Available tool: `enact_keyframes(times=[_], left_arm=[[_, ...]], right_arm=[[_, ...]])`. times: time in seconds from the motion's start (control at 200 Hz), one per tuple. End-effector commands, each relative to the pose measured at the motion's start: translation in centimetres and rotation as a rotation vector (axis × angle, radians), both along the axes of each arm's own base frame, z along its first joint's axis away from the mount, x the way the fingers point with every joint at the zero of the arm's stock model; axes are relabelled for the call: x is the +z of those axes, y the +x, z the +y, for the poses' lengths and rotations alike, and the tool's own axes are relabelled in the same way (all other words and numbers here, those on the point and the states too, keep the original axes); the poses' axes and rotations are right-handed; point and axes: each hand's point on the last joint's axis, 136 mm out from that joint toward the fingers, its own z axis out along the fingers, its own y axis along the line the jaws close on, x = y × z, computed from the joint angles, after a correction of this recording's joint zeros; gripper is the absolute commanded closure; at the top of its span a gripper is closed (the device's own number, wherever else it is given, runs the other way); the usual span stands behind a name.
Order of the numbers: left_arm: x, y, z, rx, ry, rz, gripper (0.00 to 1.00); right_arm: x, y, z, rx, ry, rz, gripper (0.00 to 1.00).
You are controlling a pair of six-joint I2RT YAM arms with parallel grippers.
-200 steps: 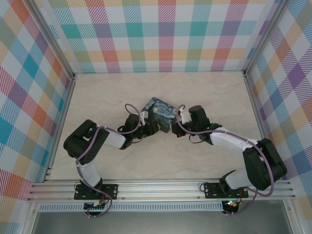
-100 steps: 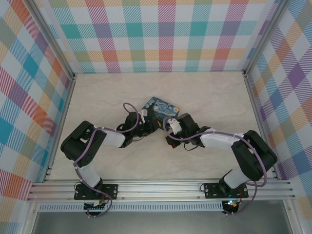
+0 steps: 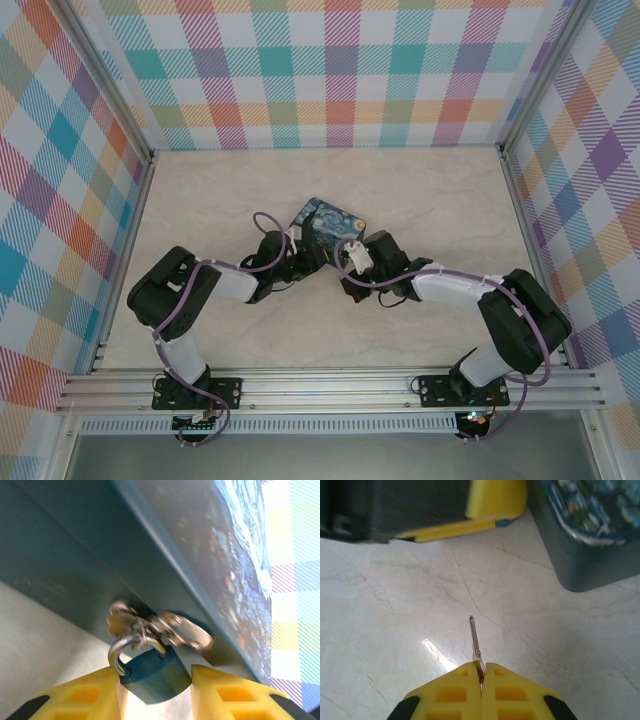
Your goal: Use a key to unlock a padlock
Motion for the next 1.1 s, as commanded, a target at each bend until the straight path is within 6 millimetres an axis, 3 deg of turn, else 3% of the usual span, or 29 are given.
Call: enact_keyframes(times=[0.0, 0.225, 0.51, 0.665, 0.83, 0.985, 1.095], left_arm=[[1.0, 0.9, -0.5, 0.000, -0.003, -0.106, 0.61], [1.5, 1.6, -0.3, 0.011, 0.006, -0.191, 0.57], [0.5, 1.9, -0.2, 0.023, 0.019, -0.185, 0.57], [-0.4, 2.1, -0.3, 0.025, 0.031, -0.170, 0.64], [-0.7, 2.5, -0.3, 0.034, 0.032, -0.173, 0.85], [0.2, 2.3, -0.2, 0.027, 0.032, -0.186, 1.00], [1.9, 1.6, -0.7, -0.015, 0.000, -0.198, 1.00]], right_arm=[[2.1, 0.3, 0.4, 0.016, 0.034, -0.044, 0.95], [3.1, 0.4, 0.5, 0.016, 0.068, -0.059, 0.95], [3.3, 0.5, 0.4, 0.013, 0.078, -0.060, 0.94], [3.3, 0.4, 0.4, 0.015, 0.081, -0.060, 0.94], [3.6, 0.4, 0.2, 0.009, 0.092, -0.066, 0.94], [4.7, -0.6, 0.3, 0.051, 0.202, -0.025, 0.95], [4.7, -1.8, 0.5, 0.100, 0.250, 0.023, 0.95]])
